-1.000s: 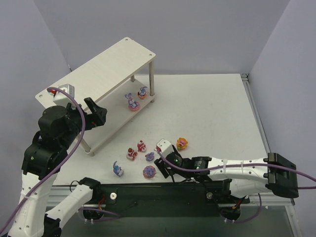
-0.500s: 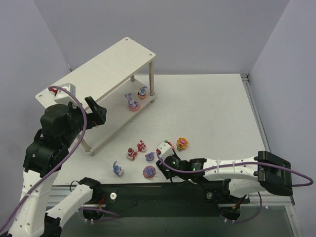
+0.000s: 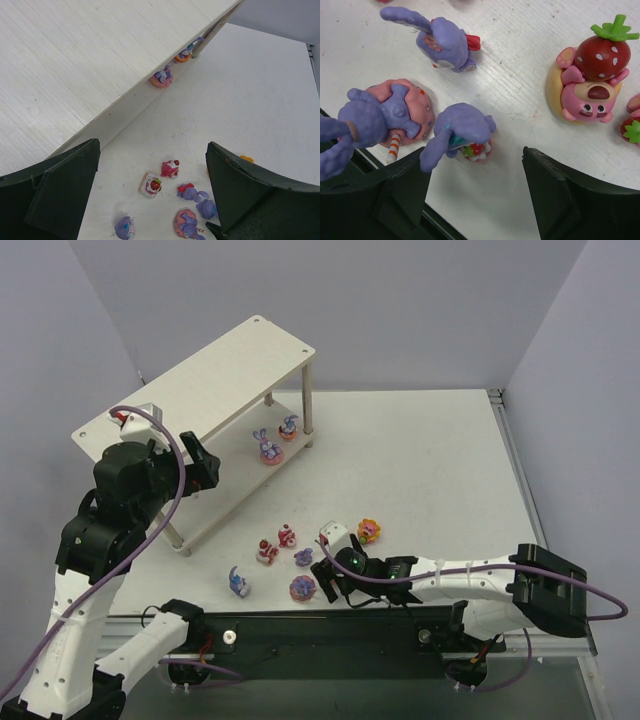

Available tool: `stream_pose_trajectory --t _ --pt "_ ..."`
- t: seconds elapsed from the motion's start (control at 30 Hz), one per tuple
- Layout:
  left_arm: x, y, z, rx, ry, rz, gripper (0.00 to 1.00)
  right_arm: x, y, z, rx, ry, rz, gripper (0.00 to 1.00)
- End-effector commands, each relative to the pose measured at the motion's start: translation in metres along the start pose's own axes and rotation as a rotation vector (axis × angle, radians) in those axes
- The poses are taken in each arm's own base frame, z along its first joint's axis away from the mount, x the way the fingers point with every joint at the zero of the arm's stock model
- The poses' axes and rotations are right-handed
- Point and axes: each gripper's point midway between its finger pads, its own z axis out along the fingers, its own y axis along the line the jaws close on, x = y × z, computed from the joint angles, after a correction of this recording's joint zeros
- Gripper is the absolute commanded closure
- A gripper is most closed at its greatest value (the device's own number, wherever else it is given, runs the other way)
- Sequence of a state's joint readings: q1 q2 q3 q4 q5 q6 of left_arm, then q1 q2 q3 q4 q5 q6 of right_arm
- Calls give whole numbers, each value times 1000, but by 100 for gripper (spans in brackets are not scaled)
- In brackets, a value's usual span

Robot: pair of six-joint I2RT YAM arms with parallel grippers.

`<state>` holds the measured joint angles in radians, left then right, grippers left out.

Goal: Place and organize the plastic toys onto the shelf

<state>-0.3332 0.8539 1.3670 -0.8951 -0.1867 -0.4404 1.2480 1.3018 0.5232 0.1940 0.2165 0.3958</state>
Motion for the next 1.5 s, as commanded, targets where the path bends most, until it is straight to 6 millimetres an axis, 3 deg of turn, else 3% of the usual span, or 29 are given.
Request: stream_pose_trajectory --t 0.0,0.47,0.67,0.83,0.87,0.97,1.03,1.27,1.37,1.4,1.47 --pt "-12 -5 -3 11 -30 7 3 0 1 12 -31 2 13 27" --pt "-17 -7 -4 15 -30 5 3 -7 8 31 -50 16 27 40" --pt "-16 -8 -3 20 -31 6 3 -4 6 30 -30 38 42 69" --pt "-15 -8 -2 22 -27 7 3 -7 4 25 -9 40 58 85" --pt "-15 -8 -3 19 -28 7 3 -9 4 24 -6 41 59 92" --pt "-23 -5 -8 0 -50 4 3 -26 2 14 20 20 79 100" --pt "-32 -7 -14 3 -72 4 3 -40 0 4 32 -2 101 100" --pt "-54 -21 -28 88 -171 6 3 -114 9 -35 -4 -163 162 100" --pt "-57 -27 -35 138 -197 9 3 -132 9 -43 -4 -168 159 100" --pt "-57 -29 -34 146 -198 14 3 -154 14 -46 -13 -186 164 100" --pt "-57 -32 -35 169 -208 36 3 -158 16 -36 -11 -134 137 100"
